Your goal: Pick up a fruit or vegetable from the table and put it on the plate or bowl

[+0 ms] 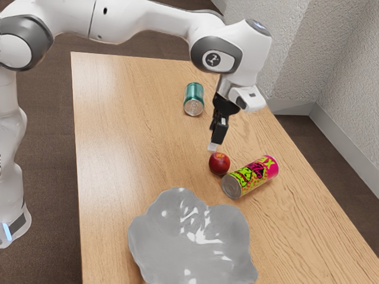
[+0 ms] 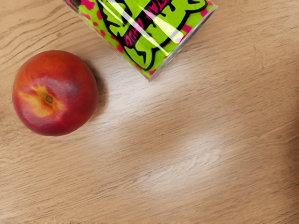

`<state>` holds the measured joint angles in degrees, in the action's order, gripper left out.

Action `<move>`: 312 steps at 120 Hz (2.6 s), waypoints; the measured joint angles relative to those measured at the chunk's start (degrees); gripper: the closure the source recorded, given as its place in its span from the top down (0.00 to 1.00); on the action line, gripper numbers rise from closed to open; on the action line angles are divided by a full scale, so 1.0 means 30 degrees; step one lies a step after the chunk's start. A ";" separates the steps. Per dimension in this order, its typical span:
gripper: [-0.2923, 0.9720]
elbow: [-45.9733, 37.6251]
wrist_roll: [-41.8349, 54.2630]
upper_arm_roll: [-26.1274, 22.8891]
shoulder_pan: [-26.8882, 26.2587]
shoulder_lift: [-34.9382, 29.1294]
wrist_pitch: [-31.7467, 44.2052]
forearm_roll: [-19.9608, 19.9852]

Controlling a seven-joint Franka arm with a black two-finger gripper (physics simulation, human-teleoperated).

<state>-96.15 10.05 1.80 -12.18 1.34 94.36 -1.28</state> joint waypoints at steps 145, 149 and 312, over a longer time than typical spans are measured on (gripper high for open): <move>0.77 0.1544 0.0512 -0.0560 0.2871 0.3496 0.1014 0.0216; 0.77 0.1558 0.0529 -0.0607 0.2884 0.3522 0.1021 0.0259; 0.77 0.3420 0.0932 -0.0894 0.2930 0.6503 0.1247 0.0464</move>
<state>-85.89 12.85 -0.88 -3.39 20.85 98.11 0.11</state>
